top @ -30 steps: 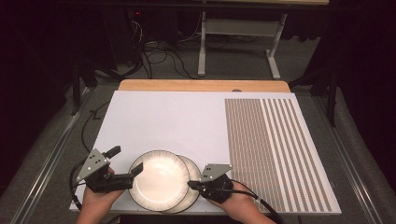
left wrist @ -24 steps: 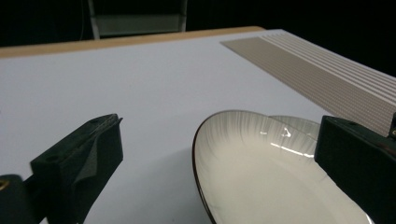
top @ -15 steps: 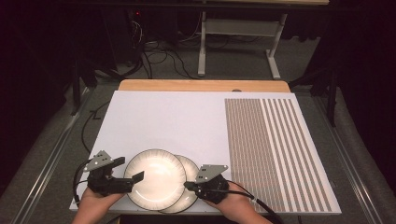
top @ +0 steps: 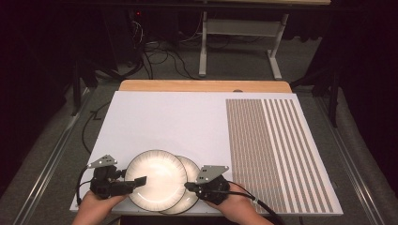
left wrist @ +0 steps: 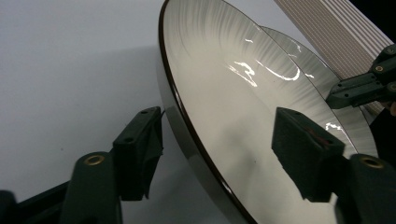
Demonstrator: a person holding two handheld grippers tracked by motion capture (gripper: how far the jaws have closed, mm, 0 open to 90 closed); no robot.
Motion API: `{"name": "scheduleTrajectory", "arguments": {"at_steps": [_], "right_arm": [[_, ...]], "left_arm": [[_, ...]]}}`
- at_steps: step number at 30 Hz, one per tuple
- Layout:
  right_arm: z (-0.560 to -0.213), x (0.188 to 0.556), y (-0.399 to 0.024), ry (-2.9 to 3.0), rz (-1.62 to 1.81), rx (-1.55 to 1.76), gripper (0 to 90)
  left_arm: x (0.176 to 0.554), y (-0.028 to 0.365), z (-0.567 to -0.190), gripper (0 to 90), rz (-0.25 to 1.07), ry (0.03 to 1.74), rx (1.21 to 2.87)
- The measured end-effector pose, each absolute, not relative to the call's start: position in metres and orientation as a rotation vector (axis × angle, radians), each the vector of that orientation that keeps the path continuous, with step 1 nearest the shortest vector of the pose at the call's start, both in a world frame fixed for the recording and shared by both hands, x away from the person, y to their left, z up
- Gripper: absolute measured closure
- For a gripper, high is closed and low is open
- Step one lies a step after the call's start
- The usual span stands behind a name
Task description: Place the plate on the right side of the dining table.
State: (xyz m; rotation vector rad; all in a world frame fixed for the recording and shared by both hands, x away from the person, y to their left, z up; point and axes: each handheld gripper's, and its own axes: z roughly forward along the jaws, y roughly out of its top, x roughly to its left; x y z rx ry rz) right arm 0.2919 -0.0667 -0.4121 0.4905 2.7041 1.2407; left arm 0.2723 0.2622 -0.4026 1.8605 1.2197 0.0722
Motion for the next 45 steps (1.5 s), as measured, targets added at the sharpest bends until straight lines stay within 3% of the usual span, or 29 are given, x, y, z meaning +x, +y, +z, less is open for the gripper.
{"name": "scheduleTrajectory", "arguments": {"at_steps": [5,11,28,45], "right_arm": [[-0.412,0.292,-0.067,2.703,1.228,0.487,90.0],[-0.411,0.291,-0.067,2.705,1.215,0.487,90.0],[-0.411,0.29,-0.066,2.694,1.217,0.484,90.0],[-0.387,0.294,-0.099,2.563,1.331,0.573,90.0]], "left_arm": [[0.273,0.264,-0.402,49.3,0.007,1.245,1.839],[0.274,0.264,-0.402,58.1,-0.015,1.279,1.845],[0.277,0.273,-0.403,69.4,-0.11,1.314,1.76],[0.273,0.279,-0.399,77.8,-0.055,1.267,1.661]]}}
